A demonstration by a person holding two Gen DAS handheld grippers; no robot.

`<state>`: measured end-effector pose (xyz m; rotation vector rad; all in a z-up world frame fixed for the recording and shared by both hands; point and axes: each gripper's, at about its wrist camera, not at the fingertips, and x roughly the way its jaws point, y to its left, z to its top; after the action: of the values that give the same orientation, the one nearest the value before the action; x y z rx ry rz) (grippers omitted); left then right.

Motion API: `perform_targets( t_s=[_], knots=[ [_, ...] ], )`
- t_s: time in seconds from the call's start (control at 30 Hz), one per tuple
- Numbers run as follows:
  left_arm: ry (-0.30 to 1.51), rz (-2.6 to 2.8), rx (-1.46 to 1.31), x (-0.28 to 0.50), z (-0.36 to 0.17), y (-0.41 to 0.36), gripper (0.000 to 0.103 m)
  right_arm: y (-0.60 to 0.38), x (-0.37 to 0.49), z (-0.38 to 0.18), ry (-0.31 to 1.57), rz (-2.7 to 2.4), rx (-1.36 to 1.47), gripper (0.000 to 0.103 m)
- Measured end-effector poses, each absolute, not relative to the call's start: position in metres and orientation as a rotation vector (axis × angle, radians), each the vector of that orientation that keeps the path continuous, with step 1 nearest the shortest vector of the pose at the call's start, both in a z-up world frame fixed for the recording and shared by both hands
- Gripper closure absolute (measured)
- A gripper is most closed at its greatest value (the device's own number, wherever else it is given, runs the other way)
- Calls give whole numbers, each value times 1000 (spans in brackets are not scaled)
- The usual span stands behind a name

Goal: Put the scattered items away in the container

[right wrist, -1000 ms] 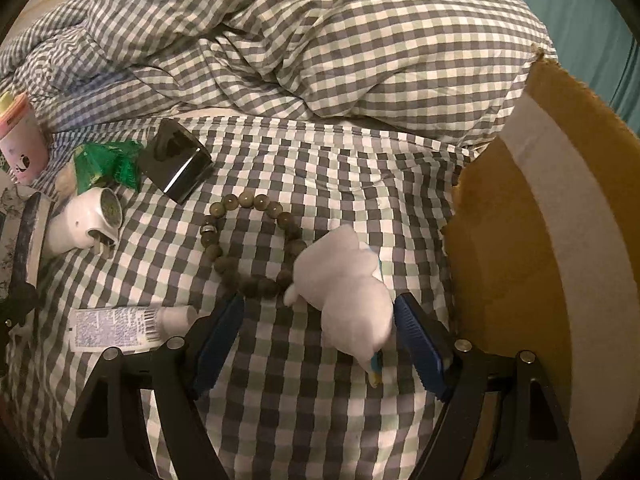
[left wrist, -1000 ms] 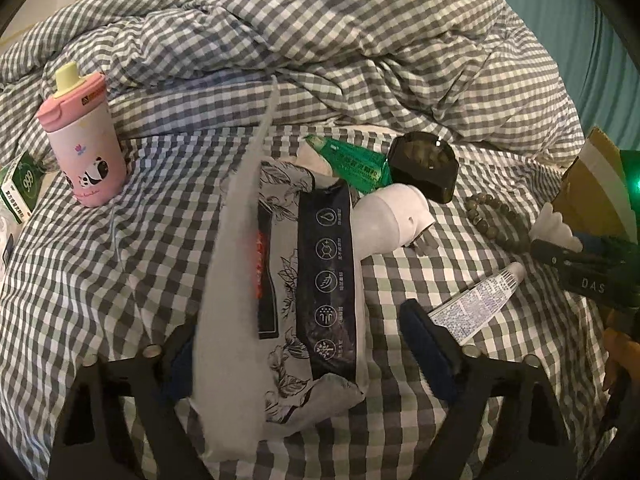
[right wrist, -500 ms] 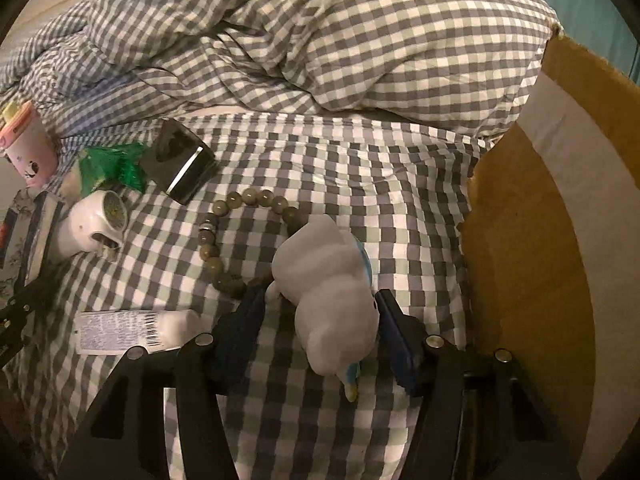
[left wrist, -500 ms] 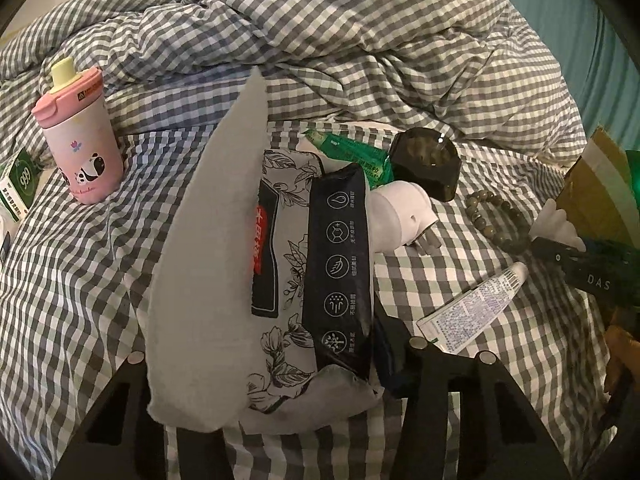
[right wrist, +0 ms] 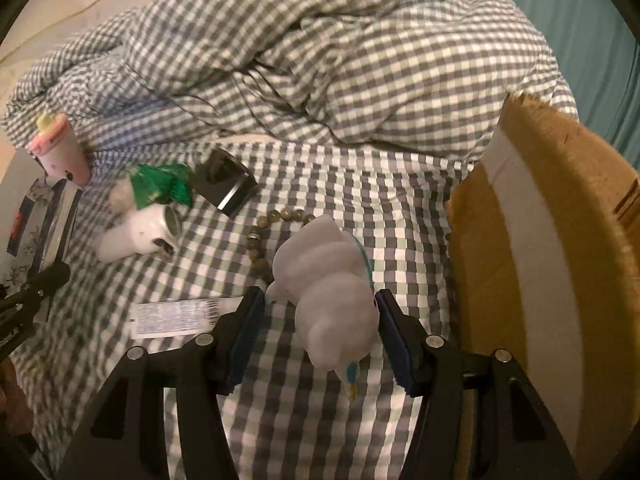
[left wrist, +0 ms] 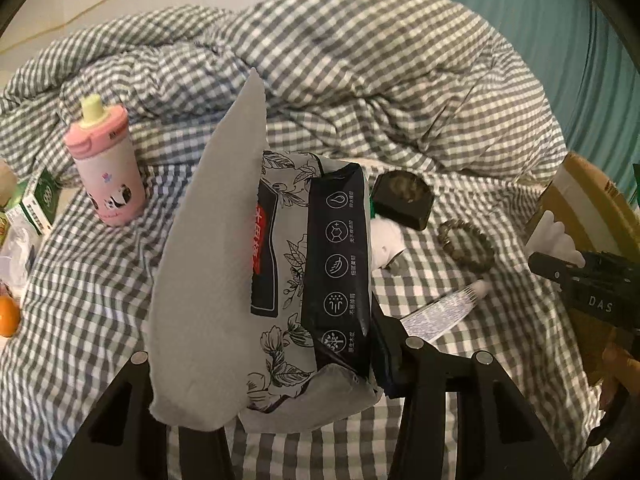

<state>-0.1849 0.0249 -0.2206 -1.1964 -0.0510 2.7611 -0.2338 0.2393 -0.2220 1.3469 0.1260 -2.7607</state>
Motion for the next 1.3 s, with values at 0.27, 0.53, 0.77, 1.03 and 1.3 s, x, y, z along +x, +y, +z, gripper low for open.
perform_targets(
  t_s=[0.27, 0.53, 0.77, 1.03, 1.3],
  knots=[
    [-51, 2804, -1119, -163, -185, 22, 54, 232, -207, -187, 123, -2777, 1259, 46],
    [-45, 2851, -1021, -137, -147, 22, 54, 229, -179, -152, 106, -2791, 1170, 46],
    [-45, 2892, -920, -111, -111, 22, 54, 227, -151, -115, 103, -2816, 1075, 46],
    [-38, 2920, -833, -79, -81, 22, 54, 228, -118, -82, 97, -2841, 984, 46],
    [-42, 2950, -730, -46, -48, 21, 54, 225, -83, -48, 103, -2863, 886, 46]
  ],
)
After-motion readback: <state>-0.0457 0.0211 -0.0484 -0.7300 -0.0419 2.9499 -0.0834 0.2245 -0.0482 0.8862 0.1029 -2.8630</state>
